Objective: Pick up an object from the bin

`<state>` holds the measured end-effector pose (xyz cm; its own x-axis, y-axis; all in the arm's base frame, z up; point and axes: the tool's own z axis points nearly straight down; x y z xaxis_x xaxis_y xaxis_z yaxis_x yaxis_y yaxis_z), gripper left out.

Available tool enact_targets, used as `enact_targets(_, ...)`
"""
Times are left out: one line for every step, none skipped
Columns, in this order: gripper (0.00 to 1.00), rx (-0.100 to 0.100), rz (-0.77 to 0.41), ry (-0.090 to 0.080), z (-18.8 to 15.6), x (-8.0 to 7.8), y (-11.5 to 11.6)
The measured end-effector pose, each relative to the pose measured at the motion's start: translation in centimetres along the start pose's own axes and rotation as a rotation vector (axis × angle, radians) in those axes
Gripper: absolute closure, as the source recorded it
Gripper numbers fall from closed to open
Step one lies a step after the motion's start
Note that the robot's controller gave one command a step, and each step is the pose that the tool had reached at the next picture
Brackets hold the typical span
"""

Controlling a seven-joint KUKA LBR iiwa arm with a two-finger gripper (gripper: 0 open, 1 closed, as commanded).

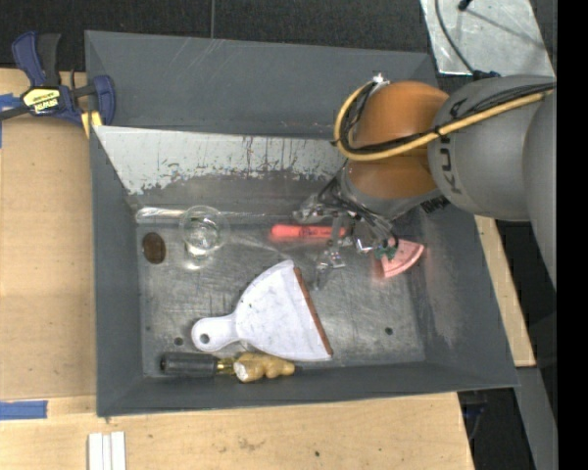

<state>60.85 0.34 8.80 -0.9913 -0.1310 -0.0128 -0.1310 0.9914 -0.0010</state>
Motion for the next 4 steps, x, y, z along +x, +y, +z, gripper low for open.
enact_targets(1.0, -0.001, 0.076, 0.008, -0.9, -1.0, 2.0)
enact_targets(1.0, 0.0, 0.076, 0.008, -0.9, -1.0, 2.0)
enact_targets(1.0, -0.001, 0.055, 0.014, -6.9, -0.5, 0.6)
enact_targets(0.0, -0.001, 0.056, 0.009, -5.8, 0.0, 2.0)
